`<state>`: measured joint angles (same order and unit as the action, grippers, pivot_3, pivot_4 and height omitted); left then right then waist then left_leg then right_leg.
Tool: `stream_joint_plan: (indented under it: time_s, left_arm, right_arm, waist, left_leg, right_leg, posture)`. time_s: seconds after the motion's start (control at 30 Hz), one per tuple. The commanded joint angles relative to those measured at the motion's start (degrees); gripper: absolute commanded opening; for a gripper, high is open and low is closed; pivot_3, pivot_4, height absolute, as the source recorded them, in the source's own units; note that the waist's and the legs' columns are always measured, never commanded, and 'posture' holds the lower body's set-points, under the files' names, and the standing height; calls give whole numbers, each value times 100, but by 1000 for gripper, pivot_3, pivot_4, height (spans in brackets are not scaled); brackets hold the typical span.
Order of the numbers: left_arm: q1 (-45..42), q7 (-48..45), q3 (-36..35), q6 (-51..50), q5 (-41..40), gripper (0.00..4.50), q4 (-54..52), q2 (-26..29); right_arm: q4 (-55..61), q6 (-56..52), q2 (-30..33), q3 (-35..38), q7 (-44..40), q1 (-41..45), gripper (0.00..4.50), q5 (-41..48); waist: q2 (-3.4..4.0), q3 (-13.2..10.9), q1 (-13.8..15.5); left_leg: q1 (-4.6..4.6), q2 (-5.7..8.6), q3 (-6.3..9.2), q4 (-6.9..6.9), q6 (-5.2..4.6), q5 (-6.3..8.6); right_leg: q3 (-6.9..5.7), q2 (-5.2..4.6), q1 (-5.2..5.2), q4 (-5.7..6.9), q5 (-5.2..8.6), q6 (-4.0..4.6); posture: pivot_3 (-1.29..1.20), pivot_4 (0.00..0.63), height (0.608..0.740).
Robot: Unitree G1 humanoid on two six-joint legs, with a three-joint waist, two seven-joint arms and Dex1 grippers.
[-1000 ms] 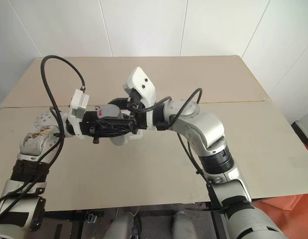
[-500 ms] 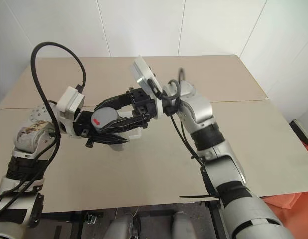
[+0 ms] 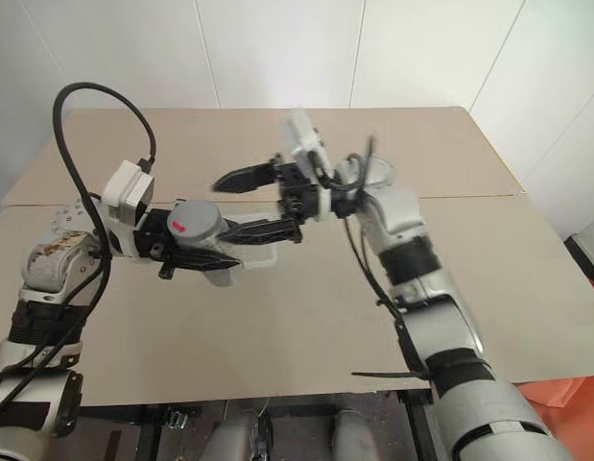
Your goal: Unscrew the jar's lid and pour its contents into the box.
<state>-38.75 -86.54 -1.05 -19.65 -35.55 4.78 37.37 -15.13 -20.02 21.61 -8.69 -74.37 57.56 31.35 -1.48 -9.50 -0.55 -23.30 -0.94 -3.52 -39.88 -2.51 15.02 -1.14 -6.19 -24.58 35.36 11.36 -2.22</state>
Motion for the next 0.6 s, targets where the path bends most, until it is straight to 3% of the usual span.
stream_joint_plan:
  time_s: [0.03,0.27,0.6]
  left_arm:
    - [-180,208,-124,248,156,1935,194,-71]
    - [-226,360,-128,199,232,1935,344,-86]
    - [-338,277,-9,171,324,1935,397,-151]
  right_arm:
    - [1448,-756,70,218,1072,-288,4473,18]
    - [3361,-2425,-189,14,3018,-544,4473,1]
    - [3251,-2608,-775,-553,3896,-361,4473,-617]
  waist:
    - [0,0,-36]
    - [0,0,-62]
    - [0,0,-25]
  left_leg:
    - [1,-1,0,1,1,0]
    - [-14,0,-11,3,15,-10]
    - [-20,5,-9,-2,9,-6]
  right_leg:
    - [0,0,-2,3,0,0]
    - [26,2,-50,49,0,0]
    - [25,2,-48,45,0,0]
  posture:
    - [0,150,740]
    - [0,150,740]
    - [0,150,740]
